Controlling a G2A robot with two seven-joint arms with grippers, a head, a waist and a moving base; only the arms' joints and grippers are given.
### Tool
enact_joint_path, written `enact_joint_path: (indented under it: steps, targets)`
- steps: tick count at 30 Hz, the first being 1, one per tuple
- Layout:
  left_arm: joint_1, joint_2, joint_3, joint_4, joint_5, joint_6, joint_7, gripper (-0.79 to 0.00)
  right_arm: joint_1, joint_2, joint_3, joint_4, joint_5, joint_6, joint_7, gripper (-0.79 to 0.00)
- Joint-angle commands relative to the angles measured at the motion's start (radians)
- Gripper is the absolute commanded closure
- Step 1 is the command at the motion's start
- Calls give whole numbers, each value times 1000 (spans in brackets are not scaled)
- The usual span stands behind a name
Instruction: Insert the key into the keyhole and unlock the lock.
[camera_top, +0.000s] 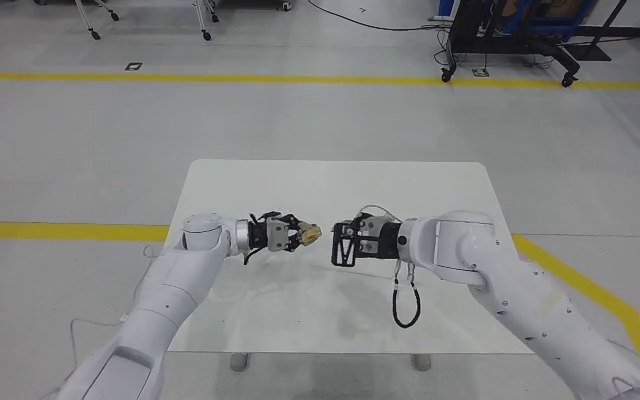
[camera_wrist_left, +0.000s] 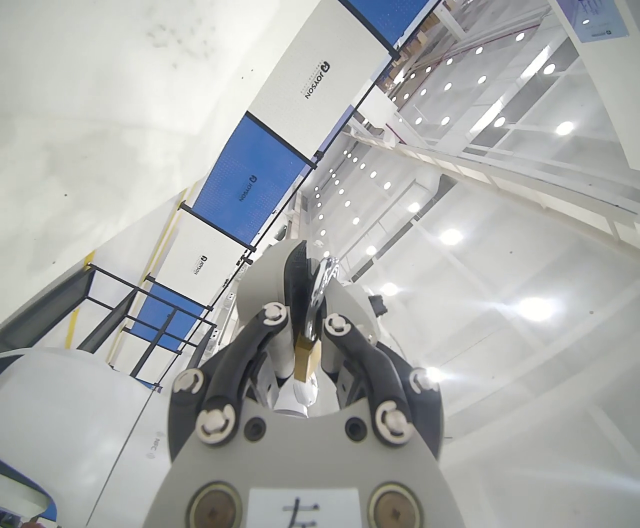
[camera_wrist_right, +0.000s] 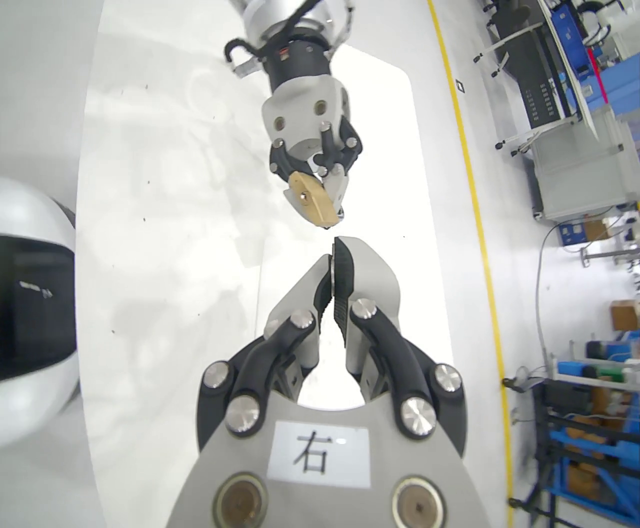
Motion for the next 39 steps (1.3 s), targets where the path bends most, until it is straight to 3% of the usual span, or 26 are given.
enact_joint_path:
  steps: [1, 13, 23, 39]
  targets:
    - [0, 0, 9, 2, 9, 21, -5, 0, 5, -4, -21, -3, -34, -7, -8, 0]
    - [-7, -3, 55, 14, 43, 129, -14, 0, 79, -42, -142, 31, -101, -87, 13, 0]
    - [-9, -3, 63, 18, 39, 137, -3, 0, 120, -69, -206, 61, -96, -127, 59, 0]
    - [-13, -2, 78, 19, 48, 135, 5, 0, 165, -110, -275, 83, -106, -84, 200, 0]
